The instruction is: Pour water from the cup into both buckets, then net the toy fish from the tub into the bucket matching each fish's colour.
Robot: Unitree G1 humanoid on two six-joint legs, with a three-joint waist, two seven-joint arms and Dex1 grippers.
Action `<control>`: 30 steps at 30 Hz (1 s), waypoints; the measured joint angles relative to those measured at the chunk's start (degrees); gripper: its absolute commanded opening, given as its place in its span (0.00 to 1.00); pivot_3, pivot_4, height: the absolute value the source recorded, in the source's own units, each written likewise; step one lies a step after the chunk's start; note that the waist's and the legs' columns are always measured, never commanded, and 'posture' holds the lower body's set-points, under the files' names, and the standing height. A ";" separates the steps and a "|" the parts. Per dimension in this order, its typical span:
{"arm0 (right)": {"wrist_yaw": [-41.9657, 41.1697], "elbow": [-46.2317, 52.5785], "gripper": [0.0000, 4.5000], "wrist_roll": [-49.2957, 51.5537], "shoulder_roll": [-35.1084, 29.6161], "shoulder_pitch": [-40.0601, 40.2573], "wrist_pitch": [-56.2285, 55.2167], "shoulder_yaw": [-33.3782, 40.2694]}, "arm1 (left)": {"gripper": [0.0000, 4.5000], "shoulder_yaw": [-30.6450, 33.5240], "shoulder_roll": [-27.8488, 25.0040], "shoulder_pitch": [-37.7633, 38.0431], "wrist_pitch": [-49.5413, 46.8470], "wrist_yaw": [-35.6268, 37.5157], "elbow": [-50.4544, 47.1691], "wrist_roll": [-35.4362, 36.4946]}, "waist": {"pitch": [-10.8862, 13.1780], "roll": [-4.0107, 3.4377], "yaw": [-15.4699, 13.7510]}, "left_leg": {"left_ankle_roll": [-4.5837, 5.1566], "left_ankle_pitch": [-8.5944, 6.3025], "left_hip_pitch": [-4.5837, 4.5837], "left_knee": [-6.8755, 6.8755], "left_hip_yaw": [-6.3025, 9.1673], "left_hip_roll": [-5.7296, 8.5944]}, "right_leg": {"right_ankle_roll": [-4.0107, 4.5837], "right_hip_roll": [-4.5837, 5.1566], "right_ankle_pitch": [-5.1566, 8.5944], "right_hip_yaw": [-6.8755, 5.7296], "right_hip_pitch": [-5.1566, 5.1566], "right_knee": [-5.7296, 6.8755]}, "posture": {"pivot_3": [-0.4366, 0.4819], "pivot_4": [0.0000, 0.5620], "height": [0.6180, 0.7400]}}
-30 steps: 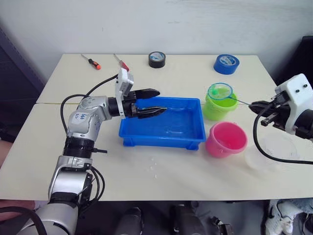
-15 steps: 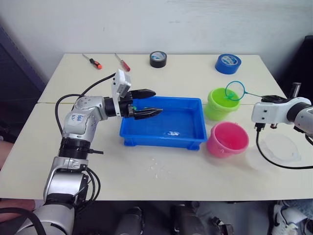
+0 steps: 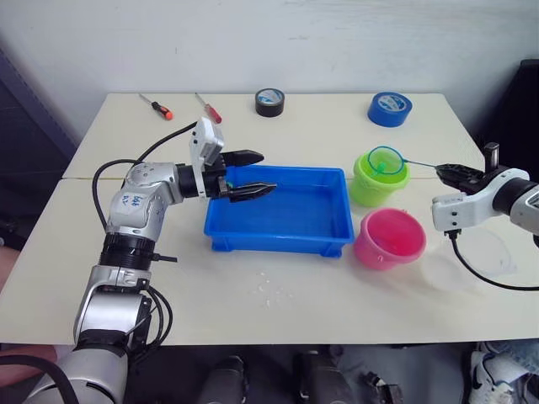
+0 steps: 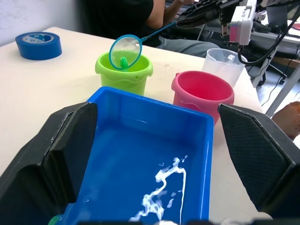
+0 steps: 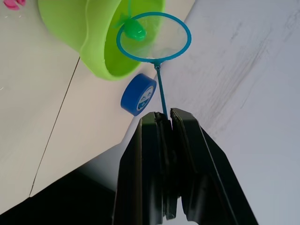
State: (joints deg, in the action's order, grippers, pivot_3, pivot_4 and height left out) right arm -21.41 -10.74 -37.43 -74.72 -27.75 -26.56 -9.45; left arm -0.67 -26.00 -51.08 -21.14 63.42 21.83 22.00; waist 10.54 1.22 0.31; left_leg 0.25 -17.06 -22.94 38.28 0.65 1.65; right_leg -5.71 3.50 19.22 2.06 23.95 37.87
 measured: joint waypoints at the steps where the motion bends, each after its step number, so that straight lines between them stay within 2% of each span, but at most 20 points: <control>1: -0.31 0.60 0.00 -0.19 0.01 0.02 -0.57 0.00 | 0.99 -0.03 0.08 -0.39 0.26 0.09 0.35 -0.05 | 0.00 0.00 -0.01 | 0.00 0.00 0.00 0.00 -0.01 0.00 | 0.00 0.00 0.00 0.00 0.00 0.01 | 0.48 0.27 0.97; 6: -0.33 -0.70 0.00 -1.94 0.05 -2.63 0.76 1.19 | 0.99 -0.41 0.14 -0.76 0.91 0.58 1.50 -0.59 | 0.00 0.00 -0.05 | 0.00 0.00 0.01 0.02 -0.02 0.00 | 0.00 0.01 0.00 0.00 0.00 0.03 | 0.48 0.27 0.97; 11: -1.89 0.23 0.00 -1.46 0.57 1.77 -0.32 1.63 | 0.99 -0.39 0.32 -1.04 1.80 0.63 1.93 -1.06 | 0.00 0.00 -0.11 | 0.01 0.00 -0.02 0.03 -0.02 0.01 | 0.00 0.01 0.00 0.00 0.00 0.06 | 0.48 0.27 0.97; 14: -3.71 -0.03 0.00 2.18 2.31 1.45 2.38 3.01 | 0.99 -0.50 0.38 -1.15 2.46 0.93 2.05 -1.59 | 0.00 0.00 -0.10 | 0.02 0.01 -0.01 0.12 -0.05 0.02 | 0.00 0.01 0.00 0.00 0.00 0.09 | 0.48 0.27 0.97; 16: -6.44 -0.08 0.00 7.56 4.35 0.16 6.98 6.54 | 0.99 -0.89 -0.13 -1.14 3.66 1.64 2.56 -2.57 | 0.00 0.00 0.10 | 0.02 0.01 0.01 0.12 -0.07 -0.02 | 0.00 -0.02 0.00 0.00 -0.01 0.10 | 0.48 0.27 0.97; 20: -17.06 9.08 0.00 26.04 14.62 -0.43 30.07 13.93 | 0.99 -1.69 -5.36 0.88 5.60 4.34 3.53 -4.99 | -0.01 0.01 1.16 | -0.05 0.02 0.24 0.01 0.02 -0.24 | 0.01 -0.17 0.00 -0.01 -0.24 0.16 | 0.48 0.27 0.97; 25: -23.57 26.49 0.00 46.65 26.58 -1.68 64.30 14.72 | 0.99 -1.63 -10.45 7.40 6.16 4.96 2.66 -6.62 | -0.01 -0.01 1.19 | -0.07 0.00 0.27 -0.01 0.15 -0.28 | 0.04 -0.13 -0.01 -0.05 -0.26 0.28 | 0.48 0.27 0.97; 28: -25.41 33.12 0.00 55.90 29.56 -3.20 76.25 14.59 | 0.99 -0.39 -13.15 10.99 5.38 4.51 0.42 -6.58 | -0.01 0.00 1.05 | -0.02 -0.04 0.19 -0.01 0.29 -0.24 | 0.06 -0.05 -0.01 -0.13 -0.27 0.16 | 0.48 0.27 0.97; 30: -25.82 35.20 0.00 59.34 30.88 -3.35 80.09 13.74 | 0.99 0.74 -14.75 12.70 4.65 3.99 -1.15 -6.53 | -0.02 0.01 0.76 | 0.00 -0.06 0.14 -0.01 0.32 -0.20 | 0.06 0.00 -0.02 -0.17 -0.28 0.09 | 0.48 0.27 0.97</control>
State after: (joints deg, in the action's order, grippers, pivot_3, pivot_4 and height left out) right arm -47.24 24.46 21.91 -43.84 -31.10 53.53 4.29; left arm 0.07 -40.74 -38.38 -16.49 67.40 20.68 15.47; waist 10.52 1.23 1.07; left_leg 0.25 -17.12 -22.80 38.27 0.98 1.45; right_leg -5.65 3.50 19.20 1.89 23.67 37.96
